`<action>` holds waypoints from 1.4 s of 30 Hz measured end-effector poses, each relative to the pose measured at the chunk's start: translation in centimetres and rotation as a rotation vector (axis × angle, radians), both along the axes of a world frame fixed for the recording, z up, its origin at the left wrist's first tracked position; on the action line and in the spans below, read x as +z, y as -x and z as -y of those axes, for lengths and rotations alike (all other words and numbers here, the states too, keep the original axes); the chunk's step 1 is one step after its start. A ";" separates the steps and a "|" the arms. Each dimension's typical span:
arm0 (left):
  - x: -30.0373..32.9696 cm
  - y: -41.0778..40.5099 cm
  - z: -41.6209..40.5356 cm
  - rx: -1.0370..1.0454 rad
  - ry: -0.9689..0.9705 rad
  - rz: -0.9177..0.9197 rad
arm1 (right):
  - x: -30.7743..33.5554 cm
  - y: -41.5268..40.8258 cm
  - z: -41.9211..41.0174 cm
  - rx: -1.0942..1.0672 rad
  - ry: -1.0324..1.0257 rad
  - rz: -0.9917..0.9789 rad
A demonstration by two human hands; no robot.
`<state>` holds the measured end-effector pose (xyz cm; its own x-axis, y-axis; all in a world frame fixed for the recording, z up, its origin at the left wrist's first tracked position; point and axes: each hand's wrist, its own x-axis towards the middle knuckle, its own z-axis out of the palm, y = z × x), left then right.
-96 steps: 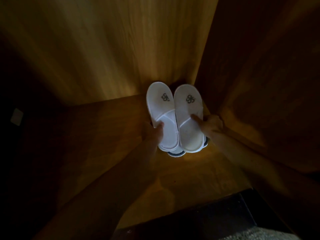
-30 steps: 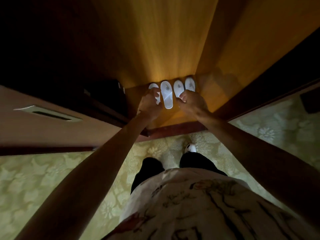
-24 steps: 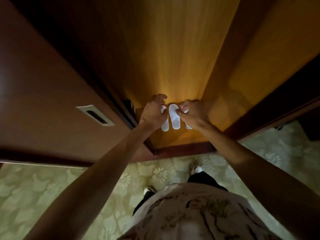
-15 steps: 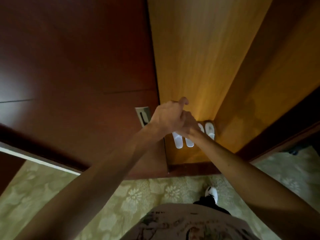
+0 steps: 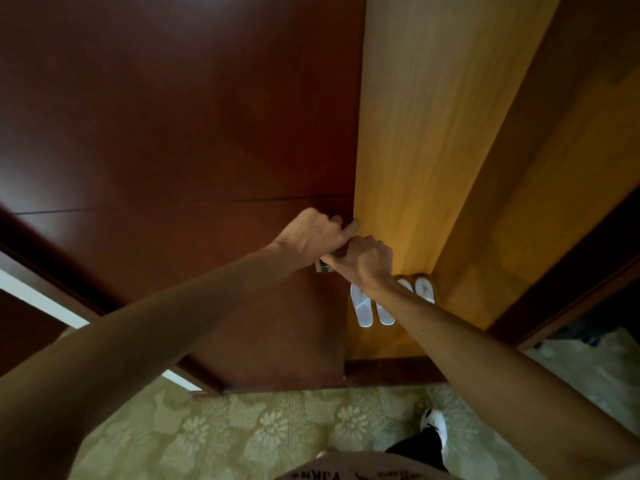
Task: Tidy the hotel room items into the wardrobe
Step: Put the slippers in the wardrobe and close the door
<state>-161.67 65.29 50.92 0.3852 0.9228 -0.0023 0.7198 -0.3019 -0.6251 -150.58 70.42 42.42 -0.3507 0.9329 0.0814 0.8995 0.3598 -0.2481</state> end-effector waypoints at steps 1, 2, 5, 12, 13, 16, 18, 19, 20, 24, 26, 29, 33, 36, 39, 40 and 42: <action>0.0 -0.1 -0.1 0.000 0.006 -0.026 | 0.0 0.0 0.1 -0.001 -0.004 -0.014; 0.0 -0.4 -0.2 0.001 0.004 -0.049 | -0.1 -0.1 0.2 0.004 -0.011 -0.030; 0.1 -0.9 -0.6 -0.017 0.011 -0.097 | 0.0 0.0 0.2 0.016 -0.024 -0.054; 1.3 -0.9 -0.8 -0.102 0.031 -0.185 | 0.3 -0.1 -0.1 0.009 -0.032 -0.089; 1.2 -1.0 -0.8 -0.111 0.033 -0.188 | 0.2 -0.2 -0.1 0.007 -0.034 -0.091; 1.0 -1.3 -1.1 -0.123 0.026 -0.164 | -0.2 -0.7 -0.4 0.006 -0.070 -0.063; 0.9 -1.8 -1.2 -0.126 0.016 -0.135 | -0.4 -1.4 -0.7 0.006 -0.095 -0.044; 0.9 -2.1 -1.3 -0.129 0.010 -0.124 | -0.4 -1.7 -0.8 0.007 -0.107 -0.033; 0.8 -2.5 -1.4 -0.134 0.006 -0.117 | -0.5 -2.1 -0.9 0.005 -0.121 -0.027; 0.7 -4.2 -2.3 -0.166 0.009 -0.089 | -0.5 -3.9 -1.5 -0.021 -0.129 -0.015; 0.8 -5.2 -2.7 -0.182 0.009 -0.078 | -0.6 -5.0 -1.9 -0.045 -0.106 -0.017; 1.0 -6.8 -3.4 -0.199 0.014 -0.045 | -0.7 -6.7 -2.4 -0.096 -0.038 -0.084; 0.9 -9.2 -4.6 -0.225 0.017 -0.051 | -0.6 -9.2 -3.1 -0.151 0.032 -0.125; 1.3 -10.8 -5.4 -0.235 0.017 -0.028 | 0.4 -10.8 -3.1 -0.154 0.033 -0.085; 1.3 -12.5 -6.3 -0.267 0.053 -0.043 | 0.9 -12.0 -3.2 -0.135 0.014 -0.025; 1.1 -12.7 -6.6 -0.278 0.060 -0.037 | 0.9 -12.3 -3.4 -0.146 0.023 -0.027; 0.4 -12.2 -6.9 -0.294 0.070 0.015 | 0.7 -12.7 -3.9 -0.158 0.089 -0.008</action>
